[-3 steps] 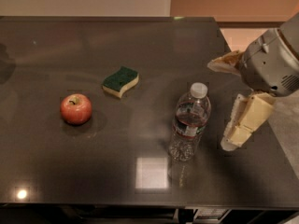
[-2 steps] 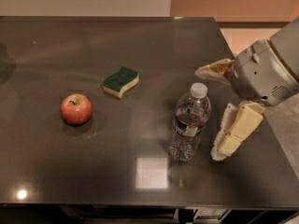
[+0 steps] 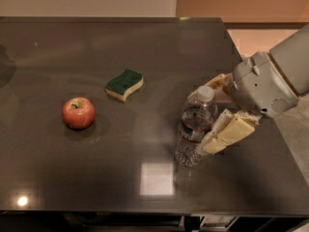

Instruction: Move water bottle near sponge

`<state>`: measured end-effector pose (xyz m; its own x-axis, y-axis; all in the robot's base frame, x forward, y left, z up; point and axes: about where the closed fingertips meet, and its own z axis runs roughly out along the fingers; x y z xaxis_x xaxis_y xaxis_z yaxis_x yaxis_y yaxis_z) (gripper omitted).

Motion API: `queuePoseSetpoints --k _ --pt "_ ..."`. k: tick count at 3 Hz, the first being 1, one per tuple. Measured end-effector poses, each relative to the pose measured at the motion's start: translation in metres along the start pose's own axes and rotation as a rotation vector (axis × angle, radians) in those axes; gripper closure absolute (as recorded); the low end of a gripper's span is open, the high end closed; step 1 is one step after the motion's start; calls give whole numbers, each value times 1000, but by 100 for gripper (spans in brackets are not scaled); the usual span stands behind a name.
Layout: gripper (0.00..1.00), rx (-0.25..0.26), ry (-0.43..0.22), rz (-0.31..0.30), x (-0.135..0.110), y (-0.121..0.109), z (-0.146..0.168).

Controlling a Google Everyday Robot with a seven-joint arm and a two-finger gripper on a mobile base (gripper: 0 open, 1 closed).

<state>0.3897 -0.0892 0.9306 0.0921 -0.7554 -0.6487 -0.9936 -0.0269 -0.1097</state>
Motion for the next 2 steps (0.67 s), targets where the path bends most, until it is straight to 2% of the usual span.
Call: queuePoseSetpoints --k 1,2 --pt "61 0 -30 9 4 -7 5" --pt "84 1 -38 17 7 -13 7"
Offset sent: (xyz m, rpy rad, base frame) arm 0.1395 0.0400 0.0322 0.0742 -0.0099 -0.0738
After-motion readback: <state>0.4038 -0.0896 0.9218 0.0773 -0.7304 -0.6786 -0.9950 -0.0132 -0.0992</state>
